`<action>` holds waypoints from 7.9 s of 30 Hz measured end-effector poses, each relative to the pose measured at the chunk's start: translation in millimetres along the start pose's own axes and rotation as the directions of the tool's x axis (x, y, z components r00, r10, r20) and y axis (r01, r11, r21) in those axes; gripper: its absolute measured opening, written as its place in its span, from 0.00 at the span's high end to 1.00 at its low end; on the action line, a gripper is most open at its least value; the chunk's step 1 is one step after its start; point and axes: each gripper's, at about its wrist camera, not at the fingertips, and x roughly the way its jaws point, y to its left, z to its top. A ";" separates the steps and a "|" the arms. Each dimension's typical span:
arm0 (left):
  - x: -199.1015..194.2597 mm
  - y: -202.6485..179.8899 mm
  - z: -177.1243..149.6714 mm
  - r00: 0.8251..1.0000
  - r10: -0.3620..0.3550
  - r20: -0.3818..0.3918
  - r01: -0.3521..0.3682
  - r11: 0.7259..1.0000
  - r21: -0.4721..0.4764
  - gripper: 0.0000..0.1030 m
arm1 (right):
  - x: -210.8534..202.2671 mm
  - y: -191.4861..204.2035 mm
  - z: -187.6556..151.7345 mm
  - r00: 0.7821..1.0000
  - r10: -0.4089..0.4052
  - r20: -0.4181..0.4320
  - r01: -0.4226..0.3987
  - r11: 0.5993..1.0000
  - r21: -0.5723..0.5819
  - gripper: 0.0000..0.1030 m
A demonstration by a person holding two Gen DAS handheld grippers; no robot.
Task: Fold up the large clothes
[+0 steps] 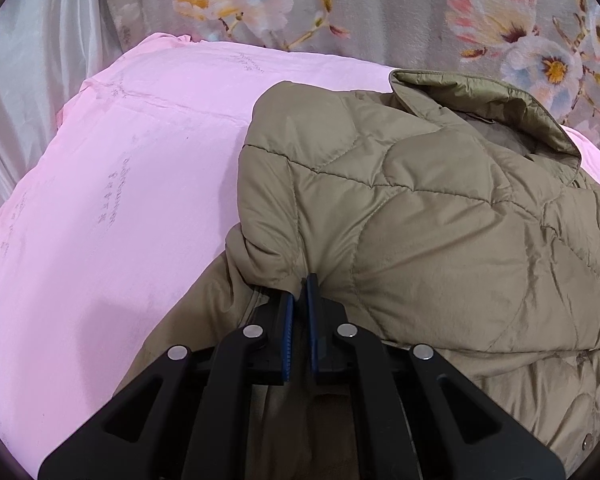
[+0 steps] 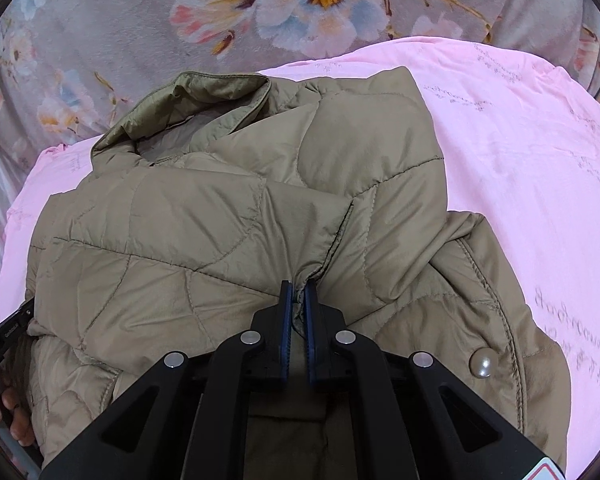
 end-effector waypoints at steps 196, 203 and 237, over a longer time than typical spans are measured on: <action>40.2 -86.6 43.2 0.997 0.074 0.005 -0.074 0.984 0.165 0.82 | 42.8 75.8 53.9 0.983 -0.175 -0.051 0.153 0.945 -0.290 0.84; -17.0 -63.3 12.4 0.998 0.054 0.013 -0.055 0.989 0.139 0.74 | -34.9 72.8 23.6 0.995 -0.092 -0.028 0.081 0.961 -0.264 0.61; -214.1 124.6 -162.0 0.879 -0.449 -0.158 0.435 0.893 -0.116 0.92 | -311.2 -23.5 -155.1 0.991 0.128 -0.048 -0.135 0.965 -0.224 0.95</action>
